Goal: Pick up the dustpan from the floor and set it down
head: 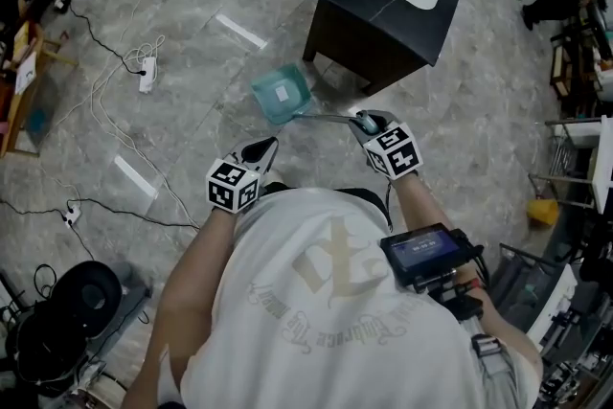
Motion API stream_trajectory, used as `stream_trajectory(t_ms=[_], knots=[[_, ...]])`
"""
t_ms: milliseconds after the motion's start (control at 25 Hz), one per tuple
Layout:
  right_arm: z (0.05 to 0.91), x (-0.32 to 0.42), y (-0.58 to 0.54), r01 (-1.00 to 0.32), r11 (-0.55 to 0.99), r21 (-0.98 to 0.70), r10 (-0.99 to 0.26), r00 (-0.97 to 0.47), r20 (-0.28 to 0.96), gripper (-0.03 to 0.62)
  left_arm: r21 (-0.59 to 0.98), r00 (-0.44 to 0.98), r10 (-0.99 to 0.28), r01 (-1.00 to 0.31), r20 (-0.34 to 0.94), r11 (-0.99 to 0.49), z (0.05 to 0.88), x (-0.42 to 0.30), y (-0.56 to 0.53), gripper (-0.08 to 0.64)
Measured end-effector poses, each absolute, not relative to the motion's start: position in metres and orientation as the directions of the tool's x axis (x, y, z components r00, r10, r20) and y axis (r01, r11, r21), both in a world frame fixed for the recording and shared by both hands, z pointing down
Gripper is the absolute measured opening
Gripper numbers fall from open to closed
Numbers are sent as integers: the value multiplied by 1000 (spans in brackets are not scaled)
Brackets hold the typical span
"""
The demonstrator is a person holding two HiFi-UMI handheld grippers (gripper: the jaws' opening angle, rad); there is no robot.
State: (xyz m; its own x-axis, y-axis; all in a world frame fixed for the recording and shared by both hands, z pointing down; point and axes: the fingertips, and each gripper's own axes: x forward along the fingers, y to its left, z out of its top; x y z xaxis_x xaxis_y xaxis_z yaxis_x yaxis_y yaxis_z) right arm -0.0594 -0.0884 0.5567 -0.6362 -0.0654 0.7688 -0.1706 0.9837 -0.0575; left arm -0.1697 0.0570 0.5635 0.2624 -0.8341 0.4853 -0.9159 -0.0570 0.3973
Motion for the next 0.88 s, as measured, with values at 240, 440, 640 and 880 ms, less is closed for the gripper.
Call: stream_trajectory(t_ms=[240, 440, 640, 880], knots=[[559, -74, -81, -171, 985, -37, -78, -620, 781, 95, 409, 248, -837, -912, 488, -32, 570, -189, 68, 11], [559, -81, -77, -170, 985, -22, -87, -606, 791, 95, 417, 236, -840, -909, 489, -12, 573, -200, 77, 11], [563, -94, -72, -156, 988, -5, -88, -587, 805, 95, 424, 220, -847, -905, 484, 7, 574, -214, 88, 11], [573, -109, -68, -123, 992, 5, -74, -564, 823, 95, 431, 169, -858, -900, 484, 66, 575, -232, 104, 11]])
